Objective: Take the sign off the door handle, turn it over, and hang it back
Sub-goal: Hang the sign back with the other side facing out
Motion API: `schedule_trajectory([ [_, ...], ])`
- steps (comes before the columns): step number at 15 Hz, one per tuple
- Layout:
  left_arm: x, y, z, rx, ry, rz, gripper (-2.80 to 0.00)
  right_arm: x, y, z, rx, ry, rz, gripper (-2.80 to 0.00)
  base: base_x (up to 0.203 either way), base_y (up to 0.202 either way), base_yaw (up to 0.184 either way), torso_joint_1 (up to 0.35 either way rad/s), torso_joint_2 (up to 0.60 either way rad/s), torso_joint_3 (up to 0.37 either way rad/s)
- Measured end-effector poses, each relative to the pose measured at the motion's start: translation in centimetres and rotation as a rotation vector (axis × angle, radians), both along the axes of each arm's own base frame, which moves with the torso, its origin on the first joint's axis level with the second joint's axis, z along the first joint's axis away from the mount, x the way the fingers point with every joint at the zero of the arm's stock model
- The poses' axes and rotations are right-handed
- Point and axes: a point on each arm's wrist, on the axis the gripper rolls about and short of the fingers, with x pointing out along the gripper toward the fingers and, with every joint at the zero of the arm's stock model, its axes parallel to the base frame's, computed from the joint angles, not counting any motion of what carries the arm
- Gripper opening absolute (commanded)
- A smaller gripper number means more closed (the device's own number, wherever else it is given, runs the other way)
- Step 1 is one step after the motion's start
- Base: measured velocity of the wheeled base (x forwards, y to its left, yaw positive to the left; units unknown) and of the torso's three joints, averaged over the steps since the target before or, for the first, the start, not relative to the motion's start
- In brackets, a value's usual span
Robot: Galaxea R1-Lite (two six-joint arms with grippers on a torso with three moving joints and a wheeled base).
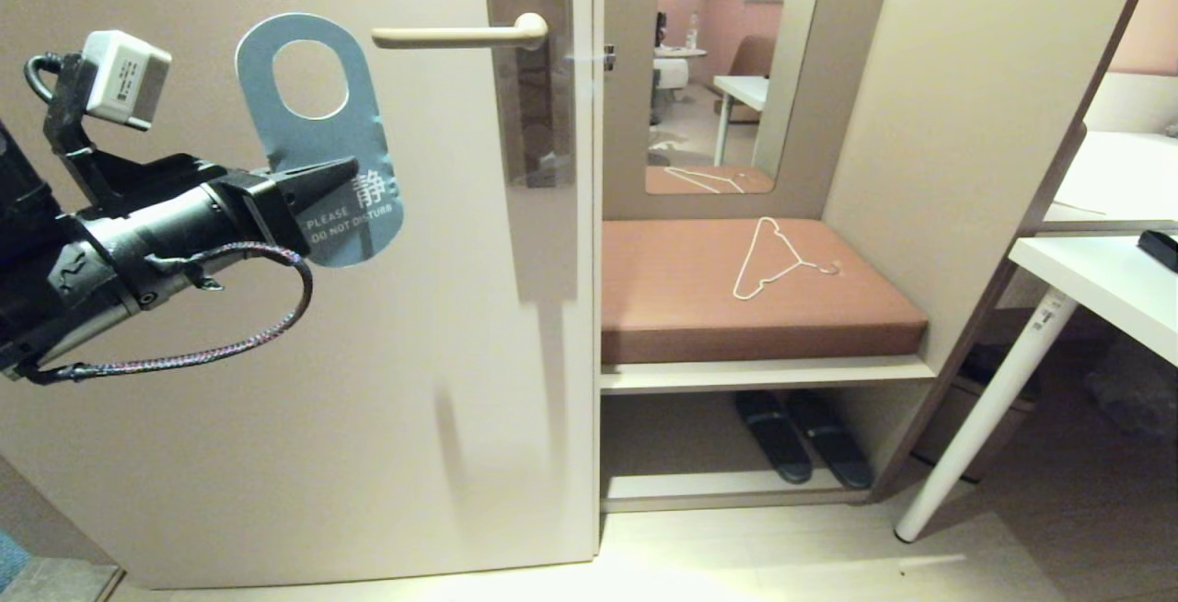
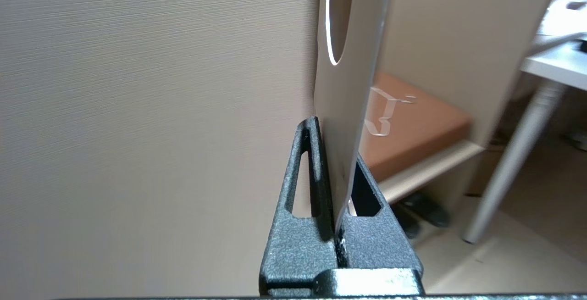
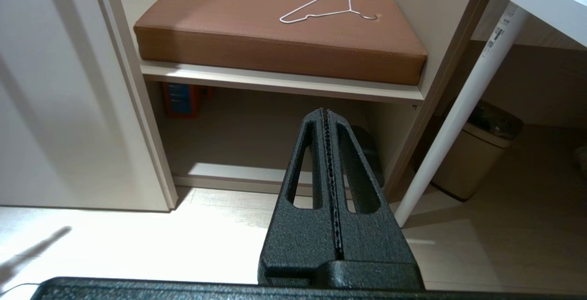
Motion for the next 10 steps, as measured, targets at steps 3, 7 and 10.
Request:
schedule_trajectory([
  [3, 0.6, 1.6, -0.3, 0.004, 0.015, 0.066, -2.8, 0.0, 0.0, 0.0, 0.0, 0.0, 0.0, -2.8, 0.0, 0.0, 0.0, 0.0, 0.0, 0.0],
  [7, 1.8, 2.3, -0.7, 0.06, 0.033, 0.102, -2.8, 0.0, 0.0, 0.0, 0.0, 0.0, 0.0, -2.8, 0.0, 0.0, 0.0, 0.0, 0.0, 0.0],
  [10, 3.3, 2.3, 0.5, 0.059, -0.005, 0.104, -2.8, 0.0, 0.0, 0.0, 0.0, 0.0, 0.0, -2.8, 0.0, 0.0, 0.0, 0.0, 0.0, 0.0],
])
